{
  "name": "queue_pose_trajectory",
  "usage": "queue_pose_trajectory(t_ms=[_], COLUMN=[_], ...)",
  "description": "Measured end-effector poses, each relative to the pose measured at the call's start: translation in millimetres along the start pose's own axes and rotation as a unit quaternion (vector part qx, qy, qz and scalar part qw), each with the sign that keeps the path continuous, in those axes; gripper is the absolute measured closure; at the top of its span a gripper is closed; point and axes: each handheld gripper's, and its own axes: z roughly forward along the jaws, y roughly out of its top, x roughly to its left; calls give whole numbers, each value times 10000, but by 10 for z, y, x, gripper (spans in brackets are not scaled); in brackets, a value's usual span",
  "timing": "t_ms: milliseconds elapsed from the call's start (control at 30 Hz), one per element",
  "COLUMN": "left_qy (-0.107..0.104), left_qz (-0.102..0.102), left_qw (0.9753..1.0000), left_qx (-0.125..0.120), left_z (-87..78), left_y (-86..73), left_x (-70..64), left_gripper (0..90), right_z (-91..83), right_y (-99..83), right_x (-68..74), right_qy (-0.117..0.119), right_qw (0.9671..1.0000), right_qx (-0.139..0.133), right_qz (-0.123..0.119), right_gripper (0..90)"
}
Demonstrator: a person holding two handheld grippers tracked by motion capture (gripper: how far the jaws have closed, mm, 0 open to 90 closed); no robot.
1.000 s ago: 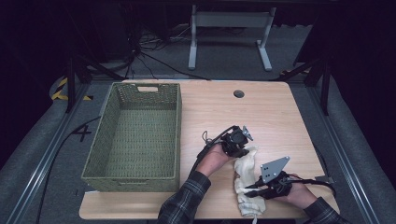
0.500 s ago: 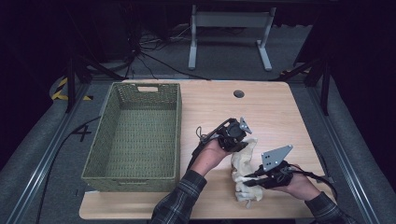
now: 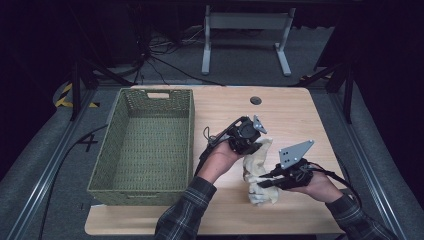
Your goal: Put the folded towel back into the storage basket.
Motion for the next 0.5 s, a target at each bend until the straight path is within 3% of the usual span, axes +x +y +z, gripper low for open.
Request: queue_pose_trajectory(t_ms=[233,500], left_qy=[65,122], left_qz=[11,123], left_qw=[10000,9998], left_qx=[17,-49], left_z=[-131,-400], left_y=[-30,-88], left_x=[104,273], left_gripper=[805,805], right_z=[-23,57], right_y=[197,471], right_x=[-76,-137], right_qy=[-51,-31], right_qw=[9999,9997], right_qx=[-134,-185], right_qz=[-68,-130], right_gripper=[812,812])
